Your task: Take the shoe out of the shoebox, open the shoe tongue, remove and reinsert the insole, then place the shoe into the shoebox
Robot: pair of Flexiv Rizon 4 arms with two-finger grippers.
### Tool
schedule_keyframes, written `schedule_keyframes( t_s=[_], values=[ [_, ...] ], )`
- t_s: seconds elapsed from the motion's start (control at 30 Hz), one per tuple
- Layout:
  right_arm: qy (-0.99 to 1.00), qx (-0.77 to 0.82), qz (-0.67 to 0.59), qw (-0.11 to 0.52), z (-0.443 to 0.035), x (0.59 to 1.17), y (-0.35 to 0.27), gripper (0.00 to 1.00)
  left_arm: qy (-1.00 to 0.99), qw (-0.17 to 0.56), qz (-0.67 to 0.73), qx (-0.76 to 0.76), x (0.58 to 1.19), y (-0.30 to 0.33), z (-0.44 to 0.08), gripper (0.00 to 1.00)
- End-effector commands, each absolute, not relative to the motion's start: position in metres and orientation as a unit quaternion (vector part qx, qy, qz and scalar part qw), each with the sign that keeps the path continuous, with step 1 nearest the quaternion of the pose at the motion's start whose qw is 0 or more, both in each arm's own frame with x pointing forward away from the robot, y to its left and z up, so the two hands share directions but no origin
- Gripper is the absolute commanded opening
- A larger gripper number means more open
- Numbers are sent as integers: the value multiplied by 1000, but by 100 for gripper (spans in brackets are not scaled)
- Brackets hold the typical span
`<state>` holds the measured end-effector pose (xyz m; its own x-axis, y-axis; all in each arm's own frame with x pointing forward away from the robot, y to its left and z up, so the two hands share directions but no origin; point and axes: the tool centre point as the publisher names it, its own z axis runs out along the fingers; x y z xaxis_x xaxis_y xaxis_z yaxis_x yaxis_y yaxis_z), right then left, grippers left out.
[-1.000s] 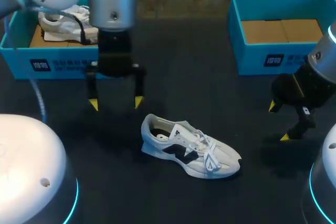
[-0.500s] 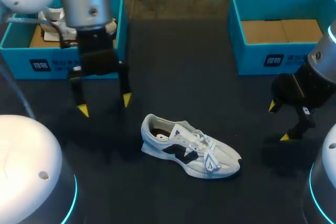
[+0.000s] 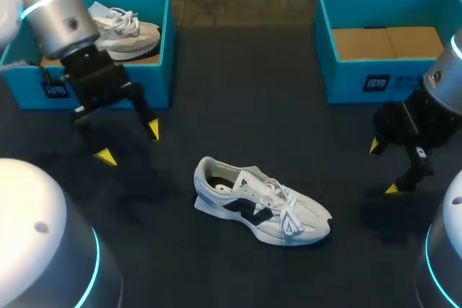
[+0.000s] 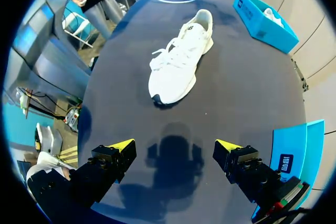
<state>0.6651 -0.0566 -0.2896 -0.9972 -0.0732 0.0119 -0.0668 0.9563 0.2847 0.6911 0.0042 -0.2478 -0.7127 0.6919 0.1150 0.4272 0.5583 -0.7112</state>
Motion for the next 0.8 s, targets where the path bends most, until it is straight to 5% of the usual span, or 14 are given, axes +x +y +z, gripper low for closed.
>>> schedule_keyframes(
  t_s=[0.03,0.4,0.8],
  values=[
    [-989,35,-143,11,-290,665,-57,100,-862,143,409,-262,690,11,-247,100],
    [-989,35,-143,11,-290,665,-57,100,-803,101,529,-254,685,13,-284,100],
    [-989,35,-143,11,-290,665,-57,100,-818,112,508,-245,690,7,-301,100]
  ],
)
